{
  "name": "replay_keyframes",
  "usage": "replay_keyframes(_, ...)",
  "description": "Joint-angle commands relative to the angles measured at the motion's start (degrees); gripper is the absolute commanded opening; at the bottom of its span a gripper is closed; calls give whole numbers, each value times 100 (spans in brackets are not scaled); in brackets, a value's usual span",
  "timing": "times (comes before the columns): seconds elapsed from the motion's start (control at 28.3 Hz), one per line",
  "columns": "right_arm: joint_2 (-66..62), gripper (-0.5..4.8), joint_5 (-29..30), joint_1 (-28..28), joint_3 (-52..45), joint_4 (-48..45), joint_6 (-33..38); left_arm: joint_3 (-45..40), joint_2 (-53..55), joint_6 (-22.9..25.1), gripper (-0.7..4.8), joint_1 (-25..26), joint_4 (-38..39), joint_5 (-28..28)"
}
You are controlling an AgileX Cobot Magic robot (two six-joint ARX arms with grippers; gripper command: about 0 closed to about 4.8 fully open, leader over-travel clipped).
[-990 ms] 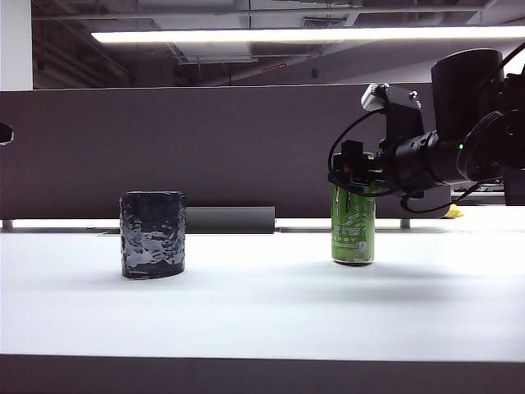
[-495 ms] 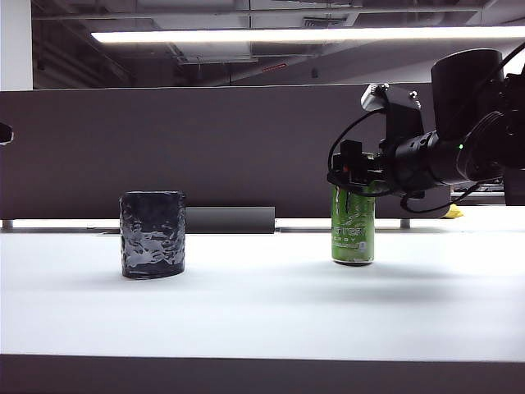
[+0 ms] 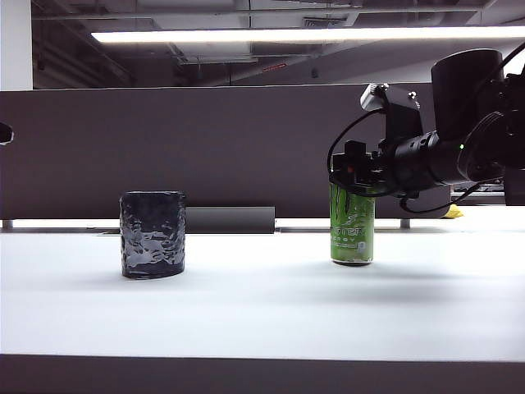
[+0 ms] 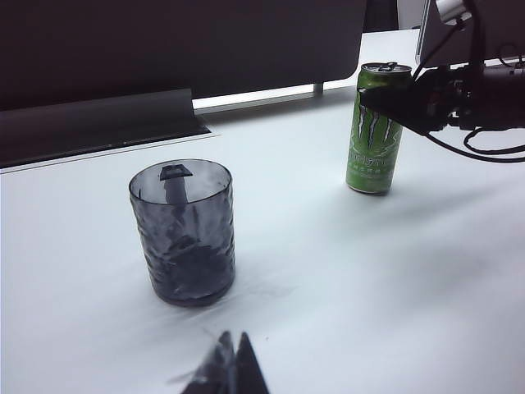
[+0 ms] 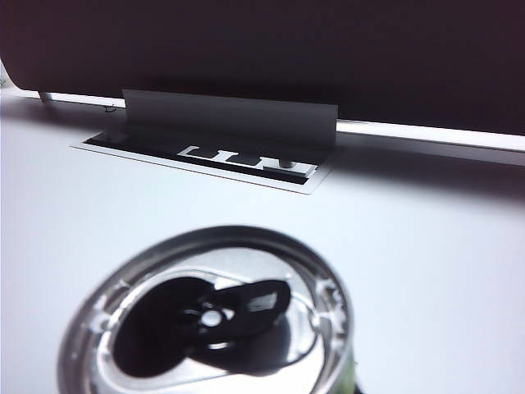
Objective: Pick up the metal can, pour some water into the cup, then place the can back on the table.
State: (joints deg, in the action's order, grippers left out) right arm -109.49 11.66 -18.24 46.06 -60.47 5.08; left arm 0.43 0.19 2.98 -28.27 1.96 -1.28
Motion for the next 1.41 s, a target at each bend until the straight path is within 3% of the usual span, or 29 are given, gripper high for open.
replay_keyframes(0.04, 22, 237, 61, -13, 26, -63, 48, 7, 4, 0, -5, 4, -74, 0)
replay_keyframes(0.64, 28, 237, 142, -13, 26, -160, -210, 7, 4, 0, -5, 4, -74, 0)
replay_keyframes(1.41, 107, 237, 675, -267, 138, -289, 181, 7, 4, 0, -5, 4, -77, 0)
